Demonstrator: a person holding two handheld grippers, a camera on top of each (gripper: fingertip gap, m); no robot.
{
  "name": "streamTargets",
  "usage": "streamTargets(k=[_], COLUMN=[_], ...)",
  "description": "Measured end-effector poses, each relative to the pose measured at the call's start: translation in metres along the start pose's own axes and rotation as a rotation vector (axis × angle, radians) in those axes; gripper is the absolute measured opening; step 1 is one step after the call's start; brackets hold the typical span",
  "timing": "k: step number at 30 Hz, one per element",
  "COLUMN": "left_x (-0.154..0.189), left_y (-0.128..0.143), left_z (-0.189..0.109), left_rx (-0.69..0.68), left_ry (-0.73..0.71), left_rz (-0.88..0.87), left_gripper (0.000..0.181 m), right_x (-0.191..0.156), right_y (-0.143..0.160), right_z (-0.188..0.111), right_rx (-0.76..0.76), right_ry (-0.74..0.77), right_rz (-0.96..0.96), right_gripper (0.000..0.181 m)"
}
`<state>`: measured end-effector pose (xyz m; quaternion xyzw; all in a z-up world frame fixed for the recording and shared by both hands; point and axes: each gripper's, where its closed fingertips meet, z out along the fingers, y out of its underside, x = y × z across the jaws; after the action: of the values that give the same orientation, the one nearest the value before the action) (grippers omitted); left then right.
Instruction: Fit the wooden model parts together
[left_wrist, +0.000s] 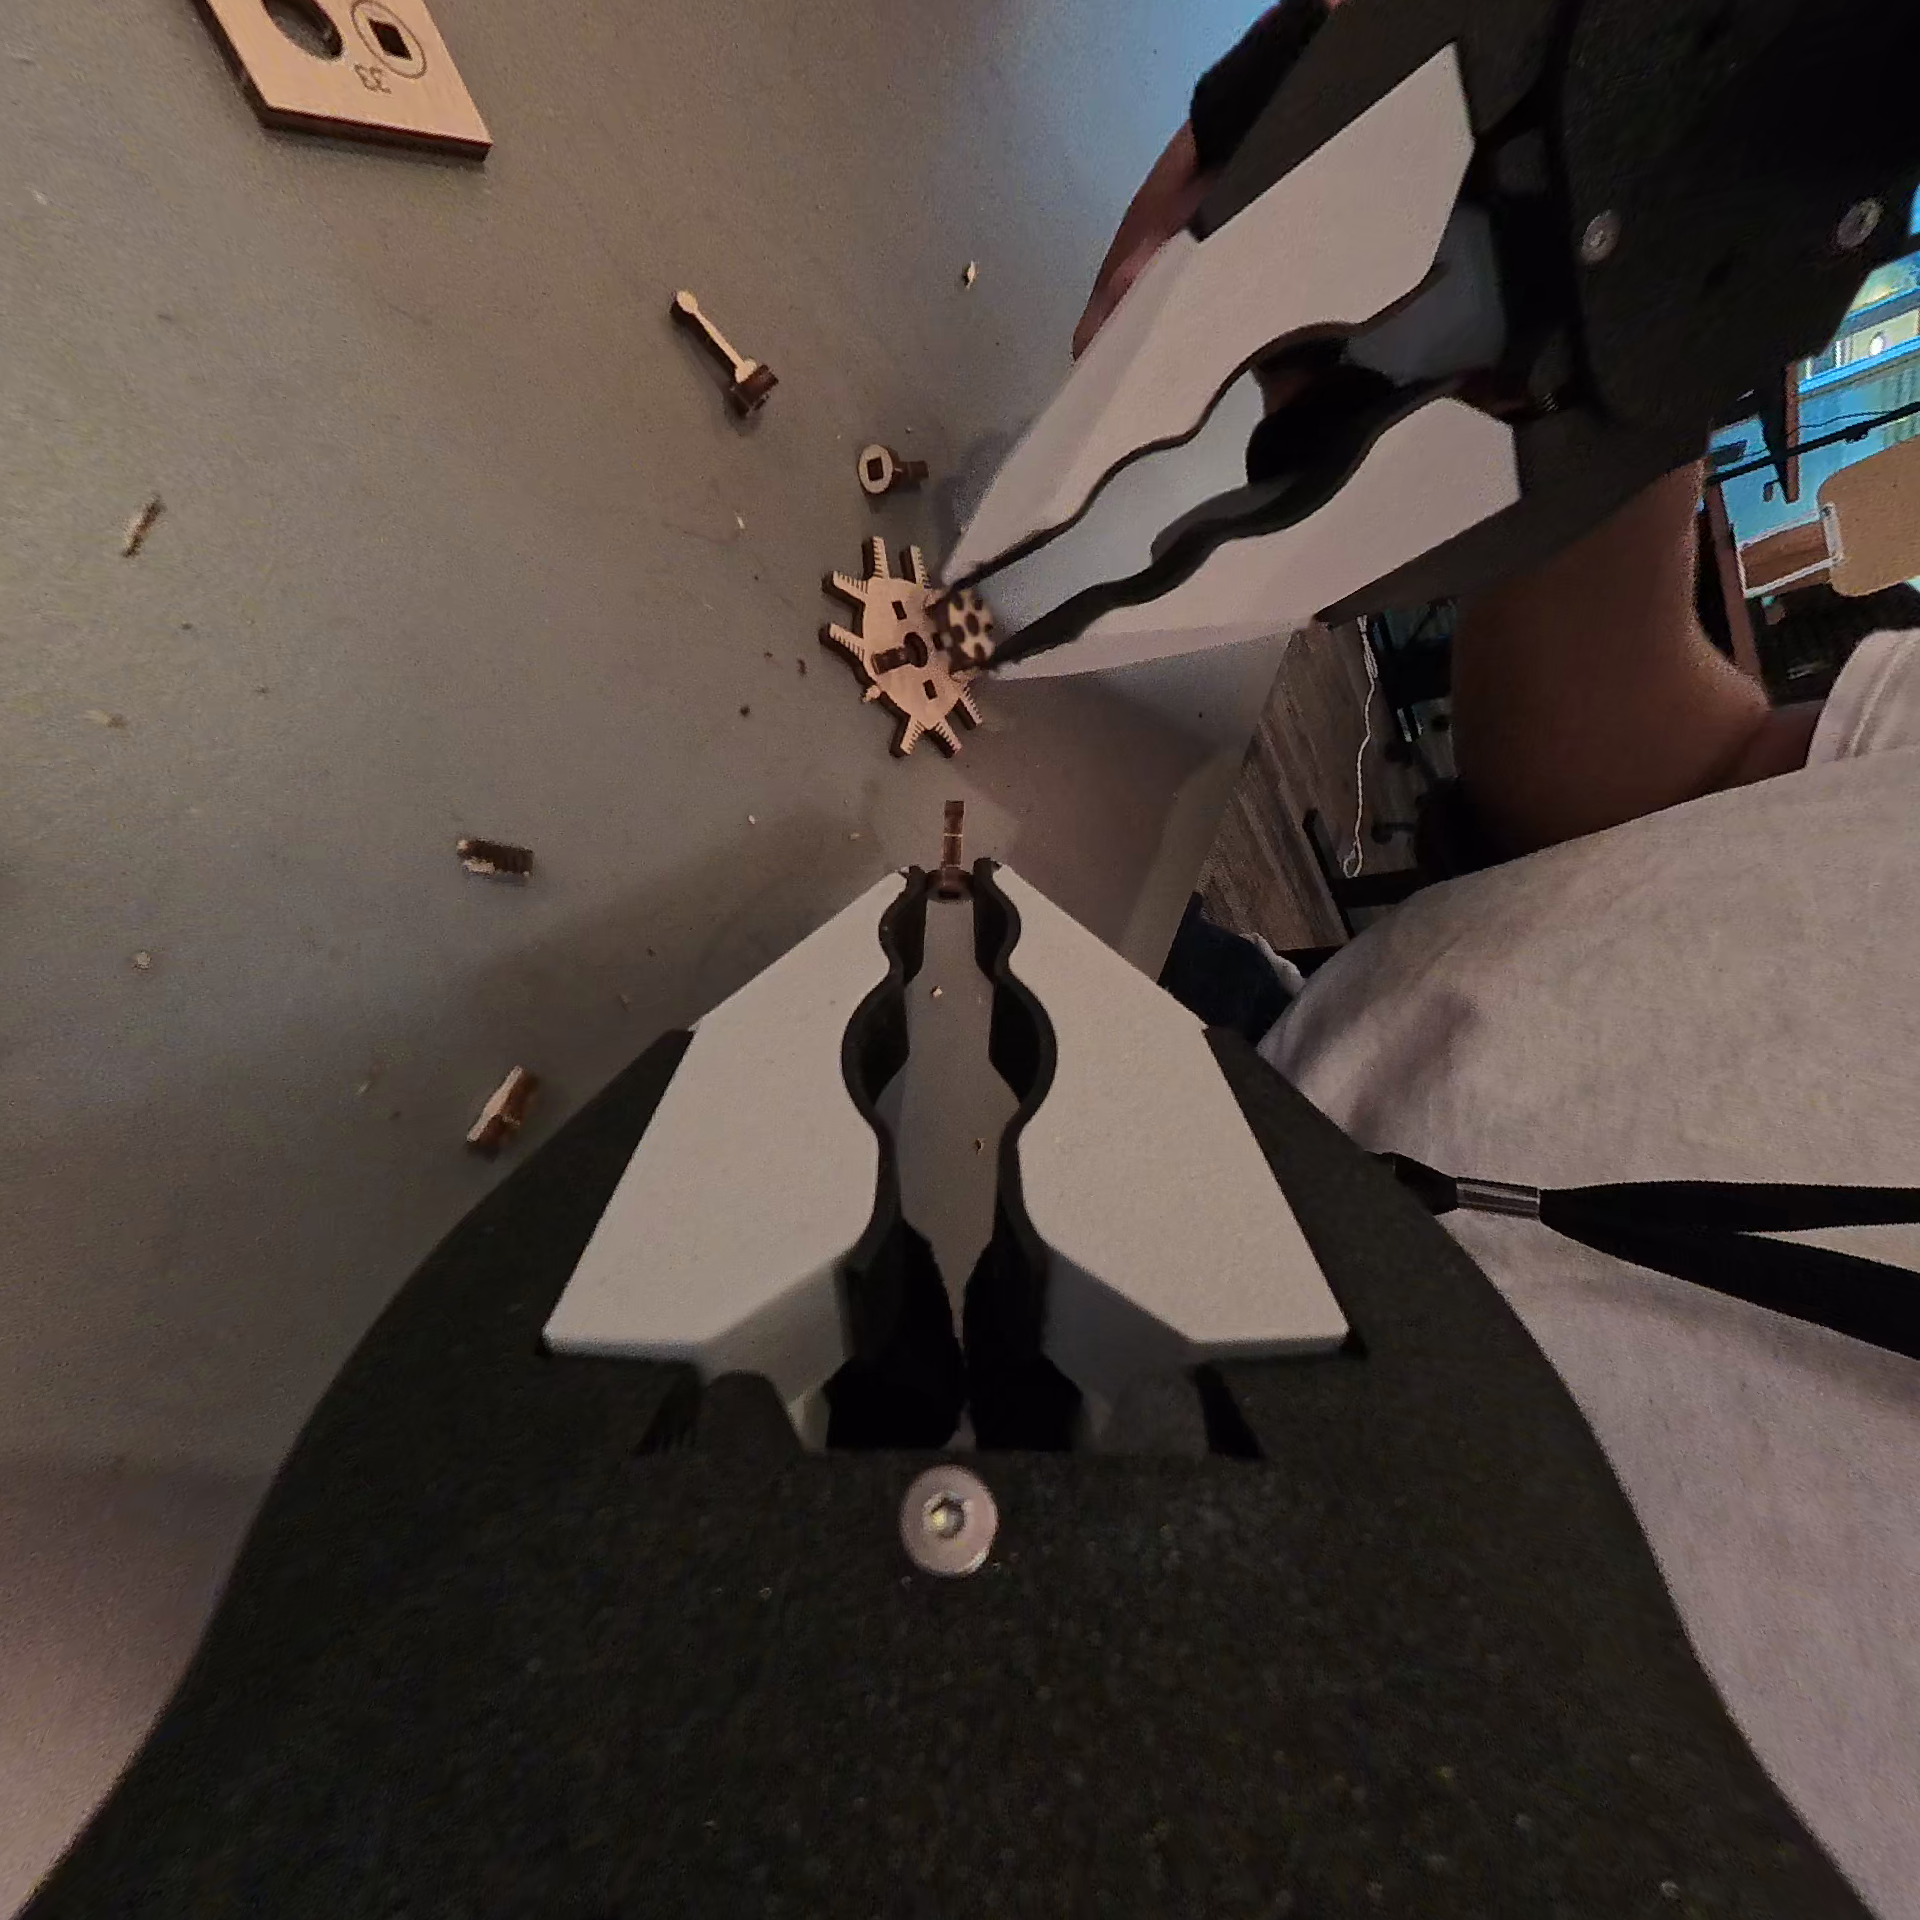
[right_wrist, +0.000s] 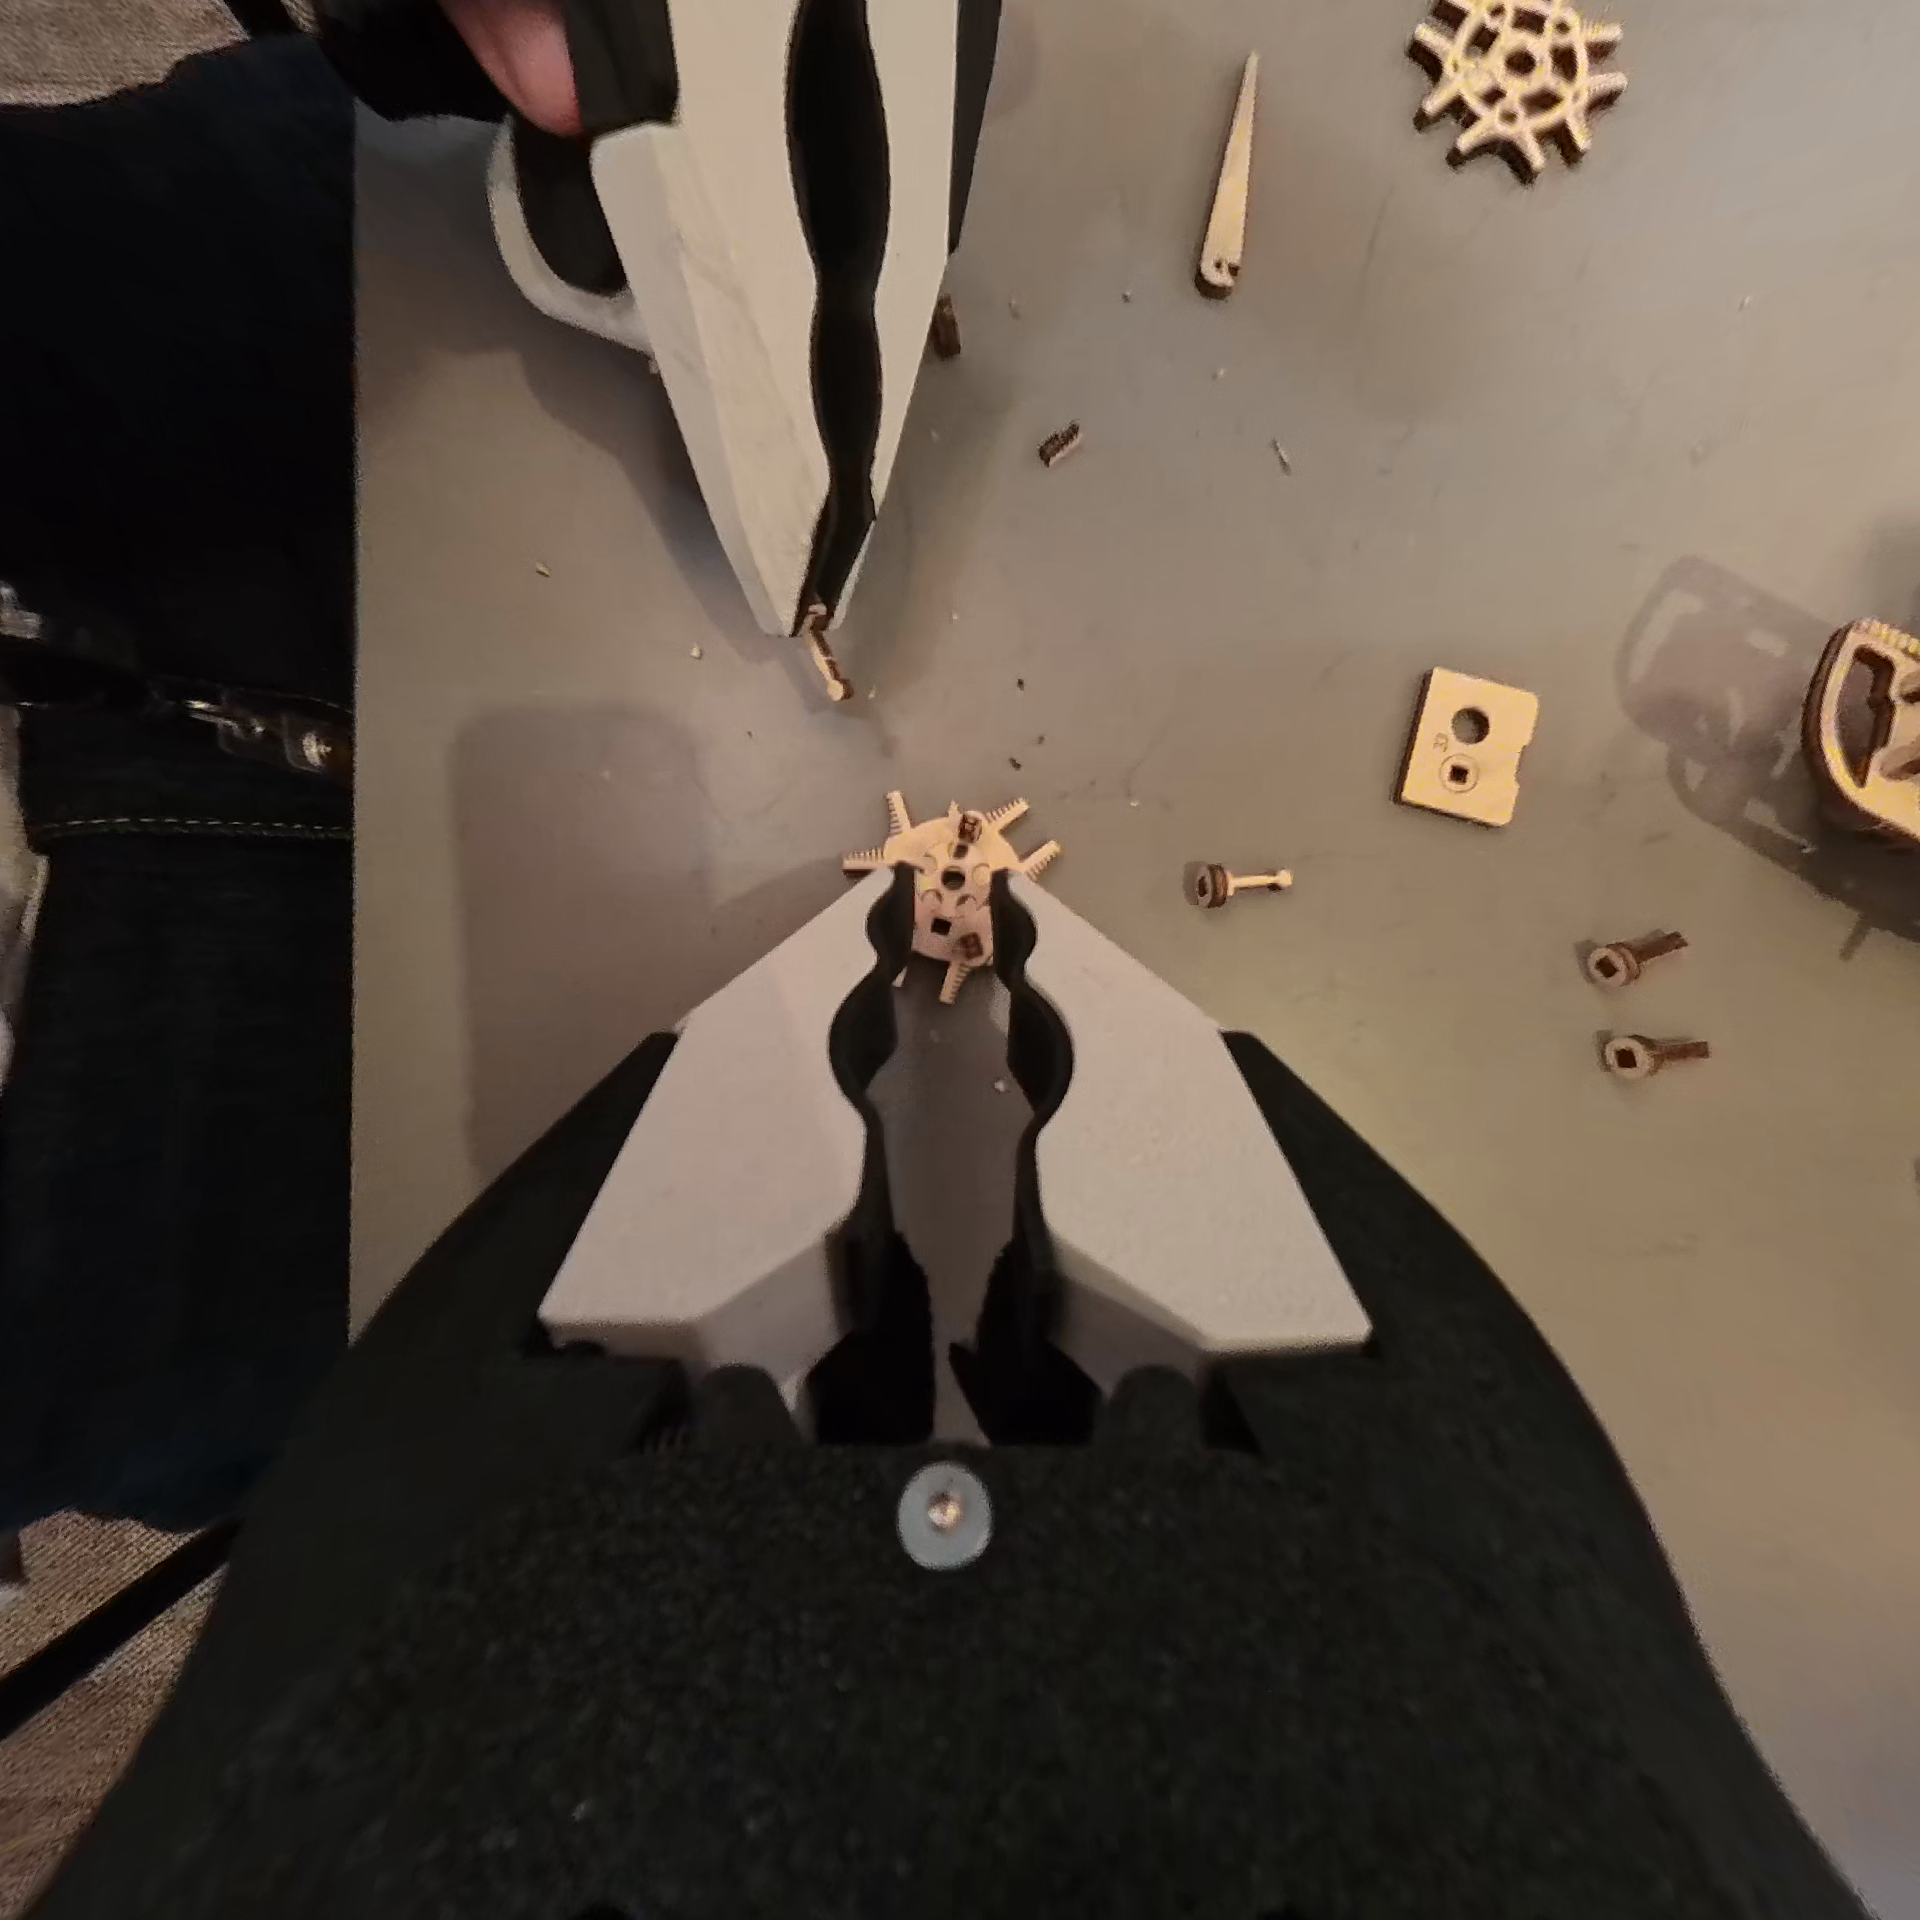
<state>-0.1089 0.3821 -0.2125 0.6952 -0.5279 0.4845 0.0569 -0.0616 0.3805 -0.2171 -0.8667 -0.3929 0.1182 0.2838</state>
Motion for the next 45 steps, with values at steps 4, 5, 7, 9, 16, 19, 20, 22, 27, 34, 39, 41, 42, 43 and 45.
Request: streamTargets(k=[4, 5, 7, 9, 16, 19, 20, 22, 27, 34, 39, 41, 42, 43, 45], left_x=[-0.001, -0.002, -0.002, -0.003, -0.002, -0.002, -0.003, -0.003, -0.002, -0.004, 0.005, 0.006, 0.008, 0.008, 0.008], left_y=[0.000, 0.000, 0.001, 0.001, 0.000, 0.000, 0.000, 0.000, 0.000, 0.000, -0.010, -0.016, -0.019, -0.023, -0.034], left_z=[-0.002, -0.002, -0.003, -0.004, -0.004, -0.004, -0.005, -0.005, -0.005, -0.004, -0.007, -0.010, -0.011, -0.012, -0.017], left_rx=[0.001, 0.002, 0.004, 0.005, 0.004, 0.004, 0.004, 0.005, 0.005, 0.011, 0.089, 0.135, 0.159, 0.192, 0.279], left_ry=[-0.009, -0.011, -0.015, -0.019, -0.020, -0.022, -0.022, -0.022, -0.022, -0.012, 0.040, 0.024, 0.027, 0.024, 0.023], left_rz=[0.004, 0.003, 0.004, 0.005, 0.009, 0.010, 0.010, 0.010, 0.010, 0.019, 0.146, 0.212, 0.237, 0.254, 0.270], left_gripper=[0.006, 0.006, 0.006, 0.006, 0.006, 0.006, 0.006, 0.006, 0.006, 0.006, 0.006, 0.006, 0.006, 0.006, 0.006], right_x=[-0.001, -0.001, -0.002, -0.002, -0.005, -0.003, -0.002, -0.003, -0.004, -0.003, 0.022, 0.053, 0.075, 0.096, 0.133], right_y=[0.000, 0.001, 0.001, 0.000, 0.003, 0.005, 0.006, 0.006, 0.008, 0.000, -0.012, 0.000, 0.009, 0.019, 0.039], right_z=[0.000, 0.001, 0.003, 0.005, 0.010, 0.010, 0.009, 0.009, 0.009, 0.004, -0.030, -0.051, -0.065, -0.079, -0.102], right_rx=[-0.017, -0.024, -0.032, -0.037, -0.072, -0.088, -0.093, -0.094, -0.101, -0.044, 0.203, 0.317, 0.375, 0.435, 0.499], right_ry=[-0.073, -0.085, -0.110, -0.117, -0.128, -0.115, -0.114, -0.129, -0.138, -0.139, 0.005, 0.178, 0.299, 0.405, 0.561], right_rz=[-0.034, -0.039, -0.049, -0.067, -0.106, -0.124, -0.125, -0.117, -0.108, -0.072, 0.102, 0.210, 0.269, 0.329, 0.455], right_gripper=[0.014, 0.014, 0.013, 0.014, 0.013, 0.013, 0.013, 0.013, 0.013, 0.024, 0.027, 0.027, 0.027, 0.027, 0.027])
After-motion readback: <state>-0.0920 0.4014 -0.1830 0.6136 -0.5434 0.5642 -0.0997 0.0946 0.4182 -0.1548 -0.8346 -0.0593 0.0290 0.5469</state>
